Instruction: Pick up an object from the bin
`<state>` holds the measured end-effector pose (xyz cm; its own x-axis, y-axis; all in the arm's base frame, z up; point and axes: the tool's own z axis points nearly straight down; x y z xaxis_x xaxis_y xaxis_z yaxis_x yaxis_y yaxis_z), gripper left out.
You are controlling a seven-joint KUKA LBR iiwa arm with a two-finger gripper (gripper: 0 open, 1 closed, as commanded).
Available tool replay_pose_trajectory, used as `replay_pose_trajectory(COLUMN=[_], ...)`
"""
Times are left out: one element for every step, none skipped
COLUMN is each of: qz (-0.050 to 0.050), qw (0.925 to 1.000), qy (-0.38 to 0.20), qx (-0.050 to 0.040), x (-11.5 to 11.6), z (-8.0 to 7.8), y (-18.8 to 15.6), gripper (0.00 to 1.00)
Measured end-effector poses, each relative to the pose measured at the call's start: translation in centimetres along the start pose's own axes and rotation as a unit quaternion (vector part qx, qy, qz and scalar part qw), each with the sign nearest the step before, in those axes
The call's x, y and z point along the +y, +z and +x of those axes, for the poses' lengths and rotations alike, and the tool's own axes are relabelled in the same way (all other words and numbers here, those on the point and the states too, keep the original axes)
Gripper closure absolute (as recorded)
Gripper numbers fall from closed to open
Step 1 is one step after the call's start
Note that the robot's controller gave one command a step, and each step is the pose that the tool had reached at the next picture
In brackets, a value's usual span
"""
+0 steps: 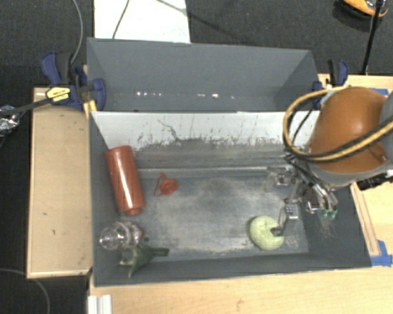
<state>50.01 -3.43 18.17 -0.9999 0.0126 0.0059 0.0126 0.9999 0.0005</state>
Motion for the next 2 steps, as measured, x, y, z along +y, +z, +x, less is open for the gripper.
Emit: replay_pose_trajectory(qz=[0.0,0.0], qw=[1.0,0.9998], qy=[-0.001,-0.02], qx=[-0.0044,-0.0069], x=[0.0,-0.5], z=[-0.2,0.5], y=[-0.4,3.9], gripper=[0.0,0.0])
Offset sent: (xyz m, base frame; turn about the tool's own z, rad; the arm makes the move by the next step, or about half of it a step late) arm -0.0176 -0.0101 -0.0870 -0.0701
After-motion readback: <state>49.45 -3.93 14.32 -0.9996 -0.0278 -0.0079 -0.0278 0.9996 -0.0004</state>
